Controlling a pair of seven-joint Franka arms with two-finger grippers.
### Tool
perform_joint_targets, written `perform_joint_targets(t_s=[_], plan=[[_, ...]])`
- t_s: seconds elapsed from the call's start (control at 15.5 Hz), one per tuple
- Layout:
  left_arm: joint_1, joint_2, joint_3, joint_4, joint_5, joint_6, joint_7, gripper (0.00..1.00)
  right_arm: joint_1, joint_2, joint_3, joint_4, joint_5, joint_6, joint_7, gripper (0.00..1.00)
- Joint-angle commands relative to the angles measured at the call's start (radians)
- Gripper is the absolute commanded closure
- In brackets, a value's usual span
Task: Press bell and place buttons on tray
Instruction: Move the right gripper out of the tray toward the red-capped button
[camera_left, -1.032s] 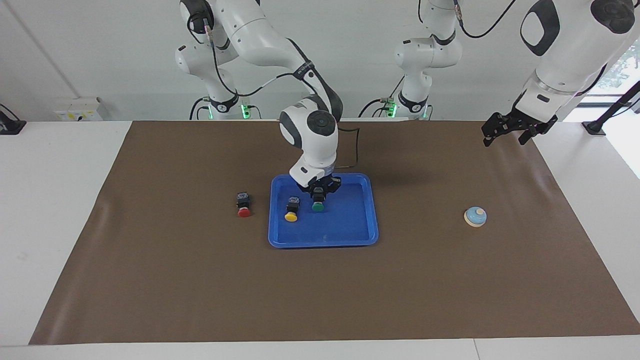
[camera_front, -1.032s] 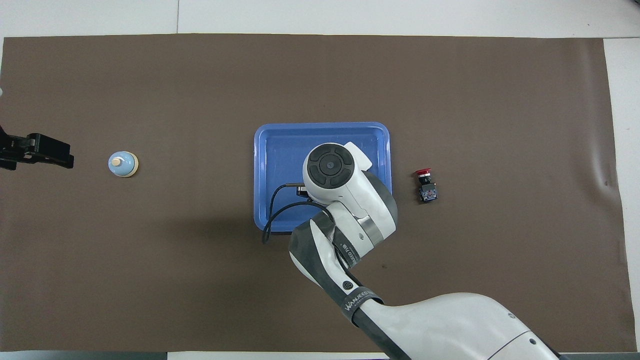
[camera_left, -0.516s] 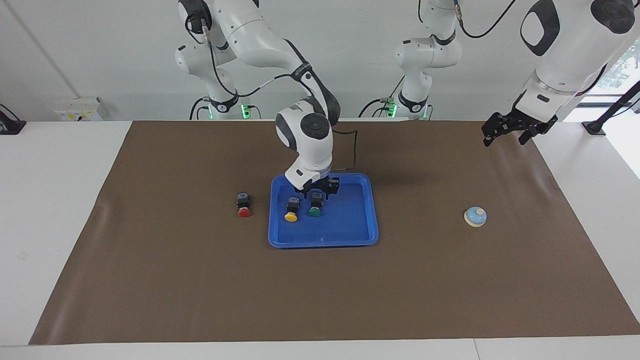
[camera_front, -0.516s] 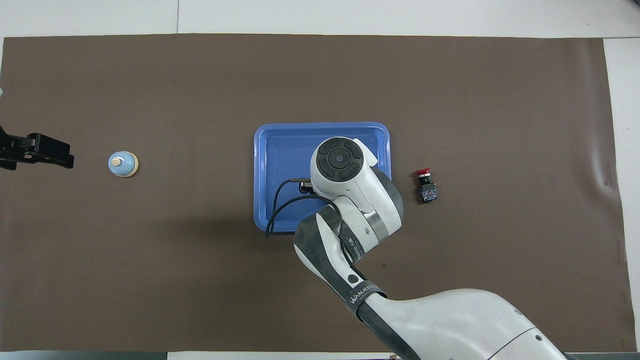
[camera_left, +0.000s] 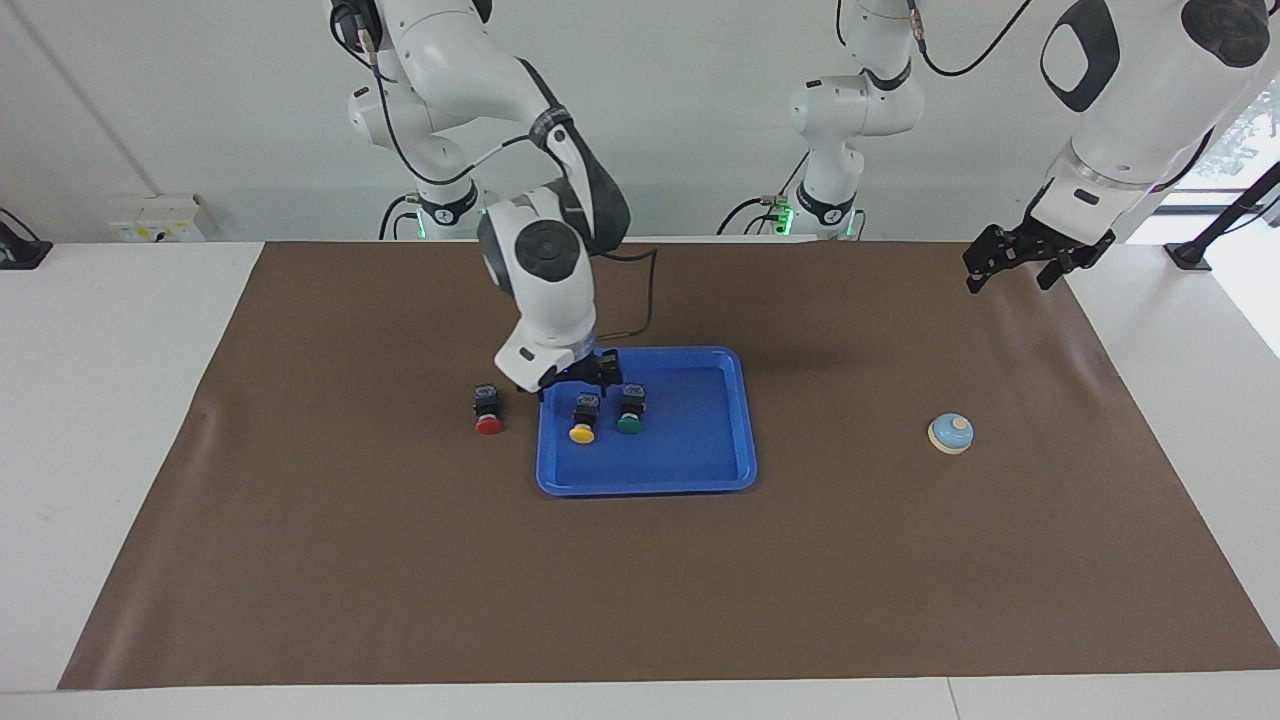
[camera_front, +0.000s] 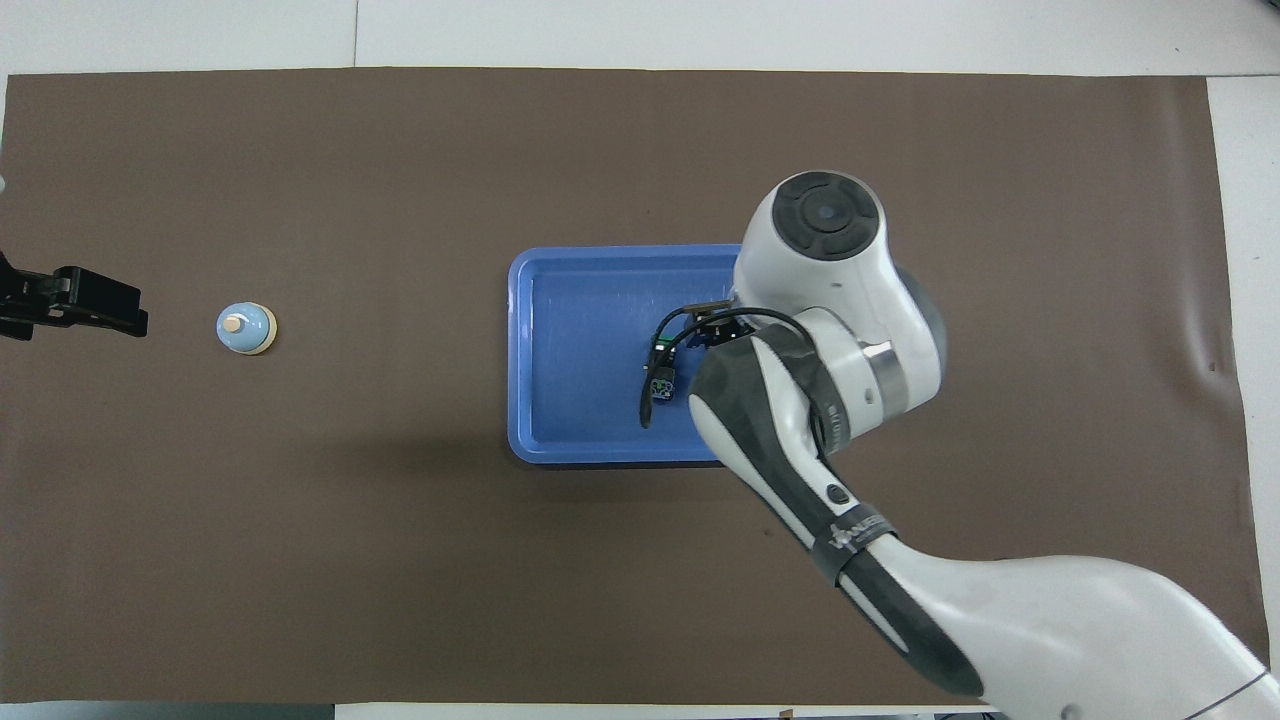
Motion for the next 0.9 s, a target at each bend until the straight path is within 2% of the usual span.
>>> perform_joint_targets(t_s=[0.0, 0.13, 0.39, 0.84], plan=[[-0.003, -0.014, 0.003, -0.005, 0.008, -0.011, -0.006, 0.00, -0.092, -0.030, 0.009, -0.066, -0.005, 0.003, -0.169, 0.00], [-0.003, -0.014, 0.003, -0.005, 0.007, -0.011, -0.006, 0.00, -0.148, -0.055, 0.009, -0.147, -0.005, 0.049, -0.274, 0.00], [-0.003, -0.014, 0.003, -0.005, 0.007, -0.011, -0.006, 0.00, -0.192, -0.099, 0.009, -0.353, -0.004, 0.262, -0.342, 0.00], [-0.003, -0.014, 0.003, -0.005, 0.008, -0.011, -0.006, 0.00, -0.182, -0.096, 0.010, -0.367, -0.004, 0.278, -0.308, 0.00]])
